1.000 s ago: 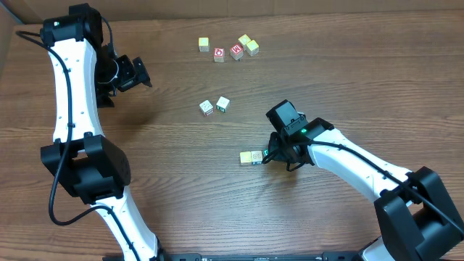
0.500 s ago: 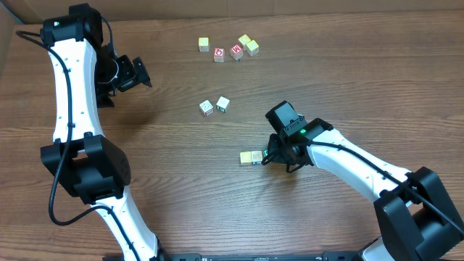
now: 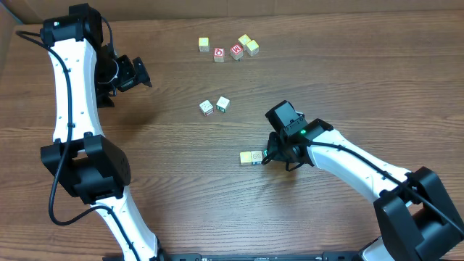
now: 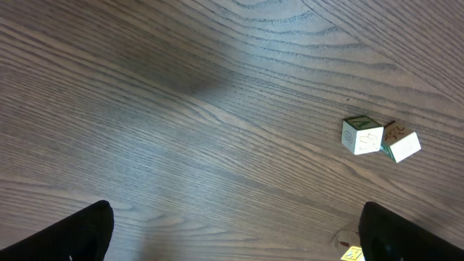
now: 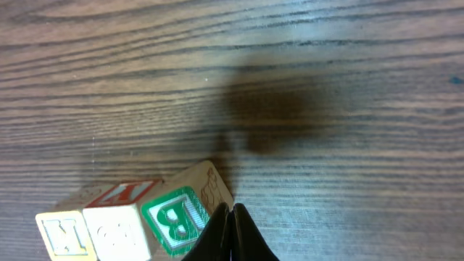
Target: Flip 5 blocks
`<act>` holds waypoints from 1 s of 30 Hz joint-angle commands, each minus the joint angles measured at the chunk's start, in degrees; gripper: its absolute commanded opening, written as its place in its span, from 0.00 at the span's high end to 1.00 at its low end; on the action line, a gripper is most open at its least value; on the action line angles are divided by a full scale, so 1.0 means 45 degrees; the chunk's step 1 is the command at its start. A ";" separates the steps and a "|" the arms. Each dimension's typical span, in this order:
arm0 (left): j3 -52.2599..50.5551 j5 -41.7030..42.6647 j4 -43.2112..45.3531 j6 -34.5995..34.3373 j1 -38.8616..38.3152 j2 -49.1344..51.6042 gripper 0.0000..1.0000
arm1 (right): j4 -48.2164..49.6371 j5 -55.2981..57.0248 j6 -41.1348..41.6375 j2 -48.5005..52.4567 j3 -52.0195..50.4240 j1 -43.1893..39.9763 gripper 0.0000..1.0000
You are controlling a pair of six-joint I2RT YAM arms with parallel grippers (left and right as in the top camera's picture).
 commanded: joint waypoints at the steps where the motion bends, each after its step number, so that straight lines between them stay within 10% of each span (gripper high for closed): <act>1: 0.0102 -0.0029 0.0015 -0.0175 -0.0087 -0.0369 0.00 | 0.0238 0.0068 0.0097 0.0034 -0.0495 0.0073 0.96; 30: 0.0102 -0.0029 0.0015 -0.0175 -0.0087 -0.0369 0.00 | 0.0029 -0.1948 0.0107 0.0019 -0.0491 0.0073 0.96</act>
